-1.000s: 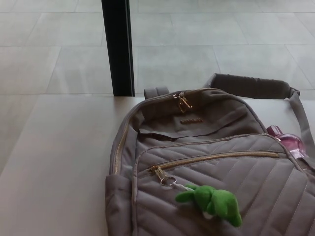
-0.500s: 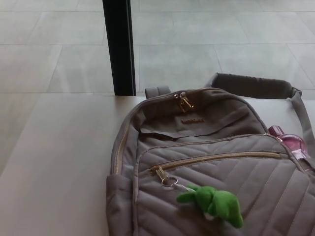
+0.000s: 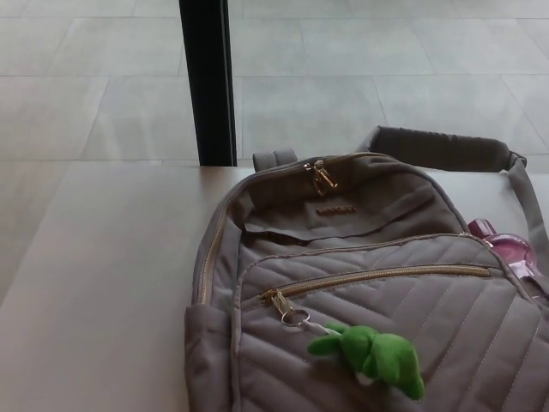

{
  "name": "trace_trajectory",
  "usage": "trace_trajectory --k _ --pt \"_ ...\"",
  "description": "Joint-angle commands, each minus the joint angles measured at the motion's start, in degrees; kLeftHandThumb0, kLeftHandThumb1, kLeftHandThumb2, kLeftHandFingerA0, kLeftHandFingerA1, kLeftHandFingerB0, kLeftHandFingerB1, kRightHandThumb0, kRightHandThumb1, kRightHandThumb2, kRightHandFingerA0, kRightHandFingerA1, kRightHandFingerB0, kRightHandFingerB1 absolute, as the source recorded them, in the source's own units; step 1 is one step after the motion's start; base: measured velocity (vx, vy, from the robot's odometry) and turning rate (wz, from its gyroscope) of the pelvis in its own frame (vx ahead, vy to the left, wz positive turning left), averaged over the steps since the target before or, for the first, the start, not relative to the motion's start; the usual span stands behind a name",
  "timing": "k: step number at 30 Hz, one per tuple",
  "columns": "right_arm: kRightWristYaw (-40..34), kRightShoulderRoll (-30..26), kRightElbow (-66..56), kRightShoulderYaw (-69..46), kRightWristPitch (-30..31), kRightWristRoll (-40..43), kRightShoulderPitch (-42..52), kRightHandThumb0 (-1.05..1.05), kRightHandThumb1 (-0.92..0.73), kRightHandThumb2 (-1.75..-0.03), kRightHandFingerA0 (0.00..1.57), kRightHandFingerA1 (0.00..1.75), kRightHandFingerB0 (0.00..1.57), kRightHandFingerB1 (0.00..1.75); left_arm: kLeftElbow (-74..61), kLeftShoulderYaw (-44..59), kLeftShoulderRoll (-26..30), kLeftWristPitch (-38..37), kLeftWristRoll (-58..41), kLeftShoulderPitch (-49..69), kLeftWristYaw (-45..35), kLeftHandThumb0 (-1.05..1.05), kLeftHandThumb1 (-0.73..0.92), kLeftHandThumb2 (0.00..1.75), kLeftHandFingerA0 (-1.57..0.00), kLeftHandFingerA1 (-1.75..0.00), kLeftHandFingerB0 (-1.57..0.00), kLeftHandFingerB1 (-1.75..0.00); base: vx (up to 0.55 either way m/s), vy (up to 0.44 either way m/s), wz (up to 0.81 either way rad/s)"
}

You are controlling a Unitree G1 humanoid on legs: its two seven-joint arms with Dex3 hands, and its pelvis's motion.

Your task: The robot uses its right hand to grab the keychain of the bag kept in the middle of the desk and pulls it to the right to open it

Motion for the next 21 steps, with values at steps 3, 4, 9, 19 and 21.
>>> trace_trajectory --k 3,4,9,19,21 --pt "8.0 -3.0 -16.7 16.2 3.7 -3.9 7.0 -0.84 -0.54 -0.91 0.43 0.61 0.19 0.43 0.2 0.1 1.1 -2.2 -1.4 0.4 -0.9 -0.74 0.53 0.9 -0.51 -0.65 -0.37 -0.47 0.0 0.0 0.0" --pt "8.0 -3.1 -16.7 16.6 3.6 -4.2 7.2 -0.84 -0.54 -0.91 0.43 0.61 0.19 0.43 0.2 0.1 1.0 -2.2 -1.4 0.4 -0.9 -0.74 0.53 0.9 -0.51 -0.65 -0.37 -0.47 0.0 0.0 0.0" --pt "8.7 -4.8 -17.1 19.9 2.7 -6.2 8.0 -0.85 -0.56 -0.91 0.49 0.62 0.22 0.44 0.6 -0.2 1.5 -2.4 -1.2 0.3 -1.3 -0.64 0.63 0.6 -0.53 -0.52 -0.42 -0.34 0.0 0.0 0.0" --pt "10.5 -5.2 -19.5 24.9 4.3 -7.9 7.2 -0.72 -0.63 -0.6 0.54 0.54 0.35 0.33 0.7 -0.1 1.4 -2.3 -1.8 0.0 -1.0 -0.71 0.52 0.88 -0.49 -0.63 -0.39 -0.49 0.0 0.0 0.0" --pt "10.4 -5.4 -19.7 25.1 5.2 -8.8 6.9 -0.72 -0.64 -0.6 0.55 0.56 0.35 0.34 0.9 -0.4 1.5 -2.2 -1.5 0.0 -0.6 -0.72 0.53 0.89 -0.5 -0.63 -0.38 -0.48 0.0 0.0 0.0"
